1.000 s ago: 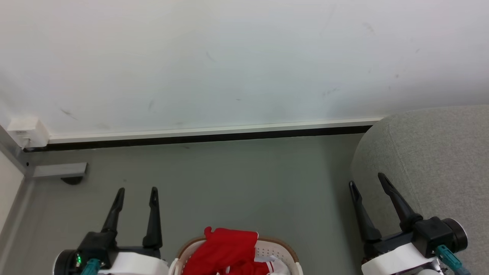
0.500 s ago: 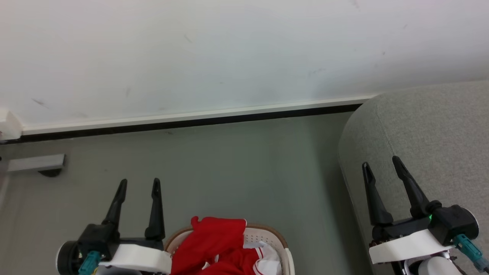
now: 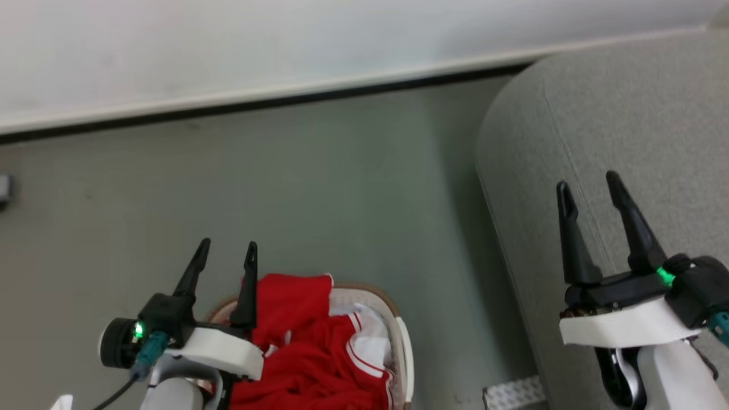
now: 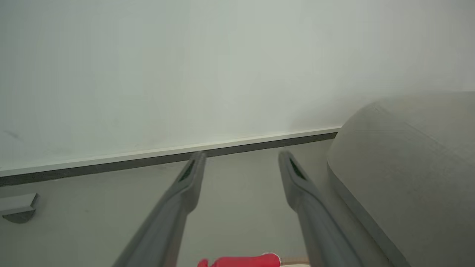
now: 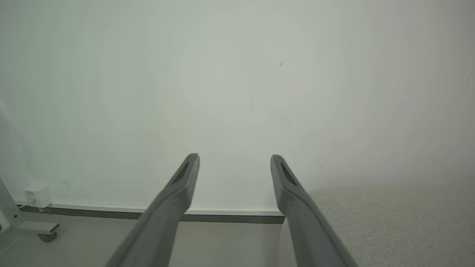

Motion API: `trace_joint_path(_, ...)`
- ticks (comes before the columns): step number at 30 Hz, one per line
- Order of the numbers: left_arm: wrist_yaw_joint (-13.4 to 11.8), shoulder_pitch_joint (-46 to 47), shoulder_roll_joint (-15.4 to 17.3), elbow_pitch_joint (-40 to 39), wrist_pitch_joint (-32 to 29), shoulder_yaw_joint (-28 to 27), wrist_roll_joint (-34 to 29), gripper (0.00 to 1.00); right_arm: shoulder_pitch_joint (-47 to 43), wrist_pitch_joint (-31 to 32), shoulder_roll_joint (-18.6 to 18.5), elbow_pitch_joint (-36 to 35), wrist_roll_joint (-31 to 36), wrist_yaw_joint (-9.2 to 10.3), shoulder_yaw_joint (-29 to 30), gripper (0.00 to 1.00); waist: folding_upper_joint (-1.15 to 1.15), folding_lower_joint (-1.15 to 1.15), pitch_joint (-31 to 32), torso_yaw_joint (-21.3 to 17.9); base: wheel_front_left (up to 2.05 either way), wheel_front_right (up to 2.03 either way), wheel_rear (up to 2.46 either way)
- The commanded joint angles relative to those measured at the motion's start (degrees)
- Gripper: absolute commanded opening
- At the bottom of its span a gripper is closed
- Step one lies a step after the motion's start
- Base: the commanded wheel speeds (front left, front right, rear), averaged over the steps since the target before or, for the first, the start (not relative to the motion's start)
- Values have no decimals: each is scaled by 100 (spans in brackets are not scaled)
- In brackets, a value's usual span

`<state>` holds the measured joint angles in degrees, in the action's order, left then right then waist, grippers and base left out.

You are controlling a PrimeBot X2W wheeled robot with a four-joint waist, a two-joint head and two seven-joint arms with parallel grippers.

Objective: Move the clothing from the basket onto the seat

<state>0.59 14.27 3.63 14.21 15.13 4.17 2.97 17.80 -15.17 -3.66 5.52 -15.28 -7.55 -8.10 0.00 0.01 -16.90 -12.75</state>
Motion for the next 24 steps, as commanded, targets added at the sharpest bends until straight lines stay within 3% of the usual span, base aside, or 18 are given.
trace_joint_path(1,44,96,80,129,5,-6,-86,100,116,3,3,-42,-49,12,34,100,0,-1,-415,-282,0,0,0)
trace_joint_path(13,493,1027,663,2634,4,624,-573,100,597,3,67,-219,-165,12,351,100,0,-1,-1487,-682,0,0,0)
trace_joint_path(24,604,2077,997,4688,-25,1358,-1134,100,900,3,80,-173,-432,12,338,100,0,-1,-2276,-999,0,0,0)
